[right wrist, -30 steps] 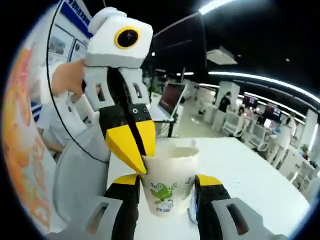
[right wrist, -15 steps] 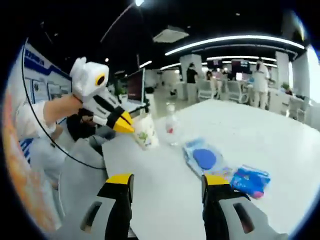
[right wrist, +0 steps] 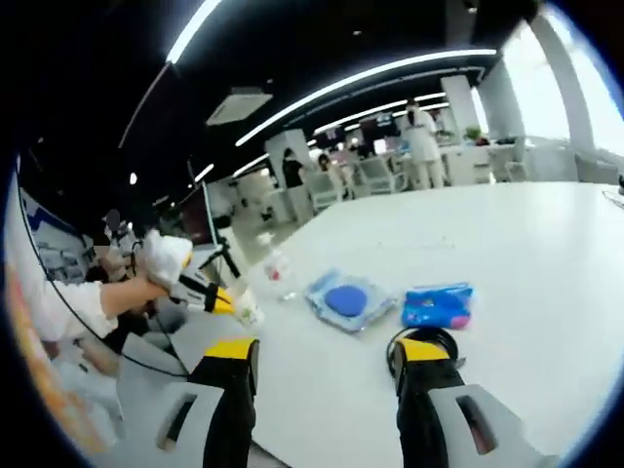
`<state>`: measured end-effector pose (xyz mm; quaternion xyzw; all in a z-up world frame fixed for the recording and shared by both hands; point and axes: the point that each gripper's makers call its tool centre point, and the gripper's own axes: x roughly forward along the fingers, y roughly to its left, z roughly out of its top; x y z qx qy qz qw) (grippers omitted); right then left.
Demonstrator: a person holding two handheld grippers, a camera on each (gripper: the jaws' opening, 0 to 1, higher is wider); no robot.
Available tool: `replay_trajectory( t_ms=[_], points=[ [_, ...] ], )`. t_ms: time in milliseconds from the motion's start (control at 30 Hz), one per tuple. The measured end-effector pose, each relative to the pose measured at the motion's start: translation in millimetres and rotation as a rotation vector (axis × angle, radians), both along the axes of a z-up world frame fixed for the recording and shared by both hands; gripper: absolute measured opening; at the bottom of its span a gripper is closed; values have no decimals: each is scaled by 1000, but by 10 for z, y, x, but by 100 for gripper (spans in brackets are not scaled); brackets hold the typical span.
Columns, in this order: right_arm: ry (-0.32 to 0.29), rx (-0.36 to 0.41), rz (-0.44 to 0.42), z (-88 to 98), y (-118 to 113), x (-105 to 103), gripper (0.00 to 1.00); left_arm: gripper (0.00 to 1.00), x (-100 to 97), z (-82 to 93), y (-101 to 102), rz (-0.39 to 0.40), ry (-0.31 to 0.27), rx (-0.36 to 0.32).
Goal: Arrange the tabletop items into an orderly group along one side of the table until the central work area is clear of visible clutter.
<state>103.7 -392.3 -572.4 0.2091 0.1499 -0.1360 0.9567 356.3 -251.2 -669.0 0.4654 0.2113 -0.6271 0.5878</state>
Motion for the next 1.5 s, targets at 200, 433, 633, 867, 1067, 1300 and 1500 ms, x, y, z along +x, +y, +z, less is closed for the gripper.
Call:
replay_trajectory(
  t_ms=[200,433,633,867,1067,1300,1500],
  points=[
    [-26,37,-99,-1,166,-208,57,0,11,-152,69,-47,-3,34],
    [-50,49,-192,3,327,-394,57,0,-20,-275,138,-95,10,61],
    [-81,61,-238,22,463,-409,57,0,-25,-343,215,-130,16,79],
    [-105,49,-234,100,581,-354,57,0,-14,-328,223,-117,66,65],
    [-115,53,-225,117,609,-315,57,7,14,-326,202,-98,90,35],
    [-107,40,-187,176,510,-197,57,35,38,-171,154,-48,94,-67],
    [-98,49,-143,170,358,-42,60,61,149,149,183,67,136,-209]
  ],
)
